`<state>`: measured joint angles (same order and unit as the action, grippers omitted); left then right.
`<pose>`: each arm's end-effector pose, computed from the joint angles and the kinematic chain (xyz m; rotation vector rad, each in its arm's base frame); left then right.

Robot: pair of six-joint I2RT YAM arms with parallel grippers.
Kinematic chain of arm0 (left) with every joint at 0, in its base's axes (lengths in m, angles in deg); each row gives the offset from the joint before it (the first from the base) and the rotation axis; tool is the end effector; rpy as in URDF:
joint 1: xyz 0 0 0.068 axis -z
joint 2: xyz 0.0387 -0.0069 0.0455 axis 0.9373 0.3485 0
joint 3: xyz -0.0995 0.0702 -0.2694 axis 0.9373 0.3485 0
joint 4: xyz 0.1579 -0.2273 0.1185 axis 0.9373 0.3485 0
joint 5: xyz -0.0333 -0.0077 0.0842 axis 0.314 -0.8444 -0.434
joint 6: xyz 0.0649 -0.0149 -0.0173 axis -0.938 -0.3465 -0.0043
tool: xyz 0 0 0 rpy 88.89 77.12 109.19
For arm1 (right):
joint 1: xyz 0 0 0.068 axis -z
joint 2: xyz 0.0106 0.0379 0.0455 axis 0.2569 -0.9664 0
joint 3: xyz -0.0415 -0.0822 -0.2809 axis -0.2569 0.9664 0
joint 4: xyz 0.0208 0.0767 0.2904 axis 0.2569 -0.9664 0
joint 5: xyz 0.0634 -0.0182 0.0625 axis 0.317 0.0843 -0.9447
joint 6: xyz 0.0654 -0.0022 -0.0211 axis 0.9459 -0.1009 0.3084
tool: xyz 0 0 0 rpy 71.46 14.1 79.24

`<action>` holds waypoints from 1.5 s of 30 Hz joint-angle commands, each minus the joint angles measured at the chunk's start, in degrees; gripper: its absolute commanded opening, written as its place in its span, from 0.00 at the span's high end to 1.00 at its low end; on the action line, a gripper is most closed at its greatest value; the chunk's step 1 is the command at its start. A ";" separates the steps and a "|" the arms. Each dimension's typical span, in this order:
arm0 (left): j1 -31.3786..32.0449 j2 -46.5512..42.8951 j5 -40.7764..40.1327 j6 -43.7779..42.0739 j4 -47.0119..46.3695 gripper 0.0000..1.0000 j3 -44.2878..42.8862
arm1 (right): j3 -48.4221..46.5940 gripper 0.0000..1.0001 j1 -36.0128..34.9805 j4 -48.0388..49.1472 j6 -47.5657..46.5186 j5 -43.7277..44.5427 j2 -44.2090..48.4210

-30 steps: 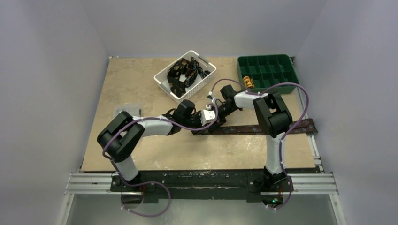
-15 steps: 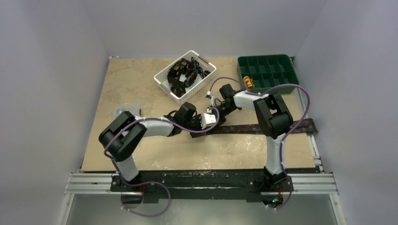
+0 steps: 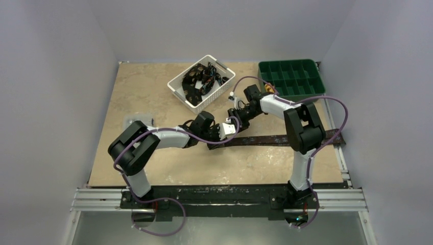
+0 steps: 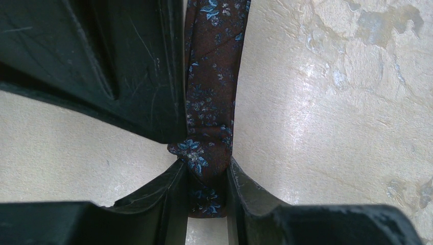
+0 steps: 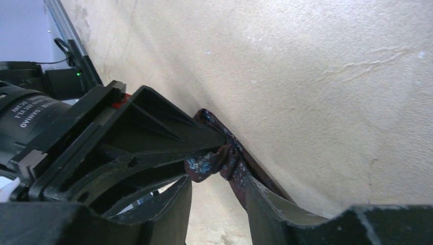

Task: Roll the ties
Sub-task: Roll the tie at the center of the board.

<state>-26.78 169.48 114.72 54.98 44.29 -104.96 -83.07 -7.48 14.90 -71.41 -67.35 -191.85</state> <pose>0.2631 -0.2760 0.1185 1.4462 1.8639 -0.6886 0.3812 0.2012 0.1370 -0.7640 2.6557 1.2571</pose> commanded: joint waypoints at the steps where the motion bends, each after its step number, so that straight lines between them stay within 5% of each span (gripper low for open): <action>1: 0.32 2.63 -1.64 -1.23 5.67 0.73 0.77 | 1.36 0.56 -0.64 2.68 5.03 -3.84 2.25; 13: 0.33 2.53 -1.18 -1.41 5.45 0.72 0.95 | 5.00 0.62 -2.59 11.59 11.64 -4.98 0.25; 20: 0.33 2.29 -1.15 -1.36 5.13 0.69 1.22 | 5.08 1.00 -2.72 9.51 9.13 -4.29 -0.25; 32: -0.58 -1.46 0.08 1.57 -2.25 0.39 5.62 | 6.08 1.00 -0.65 6.15 3.35 0.34 -1.95; 45: -4.42 -4.93 3.49 6.80 -19.19 0.34 11.96 | 8.39 1.00 1.54 7.02 1.47 5.50 -3.28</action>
<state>-30.93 165.87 116.90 60.40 30.55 -94.34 -76.20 -6.33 22.22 -66.07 -69.01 -194.13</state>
